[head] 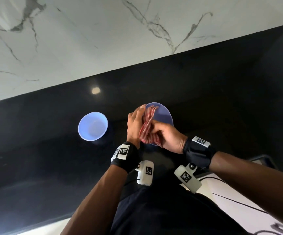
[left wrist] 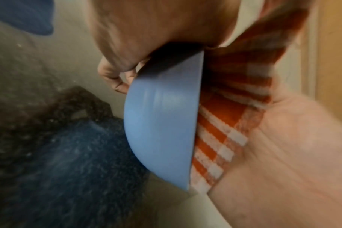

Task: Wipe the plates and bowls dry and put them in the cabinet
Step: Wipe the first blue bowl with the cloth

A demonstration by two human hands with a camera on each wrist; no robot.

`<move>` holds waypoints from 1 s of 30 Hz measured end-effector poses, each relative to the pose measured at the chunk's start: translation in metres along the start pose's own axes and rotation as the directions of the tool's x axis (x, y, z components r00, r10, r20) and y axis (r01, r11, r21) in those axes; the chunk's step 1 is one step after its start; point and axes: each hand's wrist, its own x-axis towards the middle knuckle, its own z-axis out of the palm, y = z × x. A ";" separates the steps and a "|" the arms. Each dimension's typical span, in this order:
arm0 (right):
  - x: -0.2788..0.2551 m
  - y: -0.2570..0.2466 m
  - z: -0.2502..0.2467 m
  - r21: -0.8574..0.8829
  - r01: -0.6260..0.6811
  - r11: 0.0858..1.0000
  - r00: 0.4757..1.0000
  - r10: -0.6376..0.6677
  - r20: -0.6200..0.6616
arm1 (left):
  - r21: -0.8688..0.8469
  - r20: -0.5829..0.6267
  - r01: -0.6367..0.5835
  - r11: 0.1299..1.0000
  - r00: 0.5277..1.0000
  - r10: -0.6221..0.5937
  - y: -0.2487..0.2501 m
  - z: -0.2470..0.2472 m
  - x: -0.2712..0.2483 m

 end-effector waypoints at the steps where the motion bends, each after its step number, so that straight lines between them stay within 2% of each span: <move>1: 0.001 0.002 -0.001 0.070 0.010 0.998 1.000 -0.009 -0.018 | -0.031 -0.014 0.021 0.999 1.000 -0.022 -0.004 0.000 0.000; 2: 0.002 0.003 0.000 0.117 0.013 0.993 1.000 -0.010 -0.025 | -0.084 -0.011 0.043 0.996 0.999 -0.044 -0.004 -0.001 0.000; 4: 0.000 0.002 0.005 0.076 0.020 0.997 0.999 -0.017 -0.031 | -0.135 -0.009 0.062 0.989 0.998 -0.064 -0.005 -0.002 -0.001; 6: -0.003 -0.004 0.009 -0.152 0.003 0.988 1.000 -0.007 -0.027 | -0.110 0.003 0.060 0.992 0.998 -0.060 -0.004 -0.002 -0.004; 7: -0.006 -0.007 0.008 -0.315 -0.010 0.949 1.000 0.007 -0.009 | -0.113 -0.006 0.065 0.991 0.998 -0.066 -0.004 -0.003 -0.005; 8: -0.008 -0.012 0.005 -0.494 -0.020 0.869 0.999 0.030 0.012 | -0.124 -0.015 0.070 0.990 0.997 -0.073 -0.003 -0.004 -0.005; 9: -0.010 -0.014 -0.002 -0.686 -0.016 0.728 0.998 0.051 0.031 | -0.147 -0.012 0.070 0.987 0.997 -0.073 -0.002 -0.004 -0.005; 10: -0.011 -0.017 -0.010 -0.851 0.005 0.525 0.996 0.070 0.048 | -0.154 -0.003 0.062 0.986 0.998 -0.063 -0.002 -0.004 -0.004; 11: -0.012 -0.020 -0.020 -0.969 0.026 0.245 0.995 0.088 0.049 | -0.142 0.004 0.052 0.988 0.999 -0.052 -0.002 -0.003 -0.002; 12: -0.011 -0.025 -0.032 -0.997 0.042 -0.059 0.994 0.105 0.036 | -0.121 0.011 0.040 0.992 0.999 -0.039 0.000 -0.001 0.000; 13: -0.009 -0.031 -0.043 -0.944 0.062 -0.324 0.993 0.116 0.025 | -0.104 0.019 0.033 0.994 0.999 -0.032 0.001 0.000 0.002; 14: -0.005 -0.039 -0.054 -0.858 0.102 -0.503 0.993 0.108 0.055 | -0.077 0.020 0.040 0.996 0.999 -0.039 0.003 0.002 0.004; 16: 0.004 -0.053 -0.077 -0.673 0.223 -0.705 0.969 0.088 0.229 | -0.053 0.018 0.058 0.997 0.998 -0.058 0.008 0.003 0.008; 18: 0.010 -0.070 -0.087 -0.555 0.321 -0.767 0.914 0.097 0.395 | -0.058 0.026 0.063 0.996 0.998 -0.062 0.008 0.004 0.014; 20: 0.016 -0.077 -0.090 -0.469 0.350 -0.811 0.852 0.068 0.519 | -0.040 0.044 0.056 0.998 0.998 -0.054 0.009 0.004 0.016; 23: 0.018 -0.080 -0.082 -0.401 0.254 -0.880 0.886 0.046 0.461 | -0.012 0.051 0.038 0.999 0.998 -0.037 0.006 0.005 0.021; 25: 0.018 -0.071 -0.081 -0.415 0.208 -0.886 0.902 0.010 0.432 | -0.011 0.045 0.041 0.999 0.998 -0.040 0.006 0.004 0.020; 26: 0.017 -0.065 -0.080 -0.471 0.202 -0.858 0.893 -0.036 0.449 | -0.019 0.044 0.041 0.999 0.998 -0.040 0.006 0.004 0.021; 27: 0.013 -0.057 -0.076 -0.572 0.209 -0.793 0.890 -0.088 0.447 | -0.027 0.041 0.042 0.999 0.998 -0.041 0.005 0.004 0.022; 28: 0.009 -0.050 -0.071 -0.678 0.222 -0.701 0.895 -0.129 0.426 | -0.049 0.028 0.062 0.997 0.998 -0.061 0.005 0.004 0.022; 30: -0.002 -0.037 -0.057 -0.855 0.208 -0.474 0.946 -0.125 0.299 | -0.093 -0.014 0.068 0.993 0.997 -0.069 0.007 0.005 0.022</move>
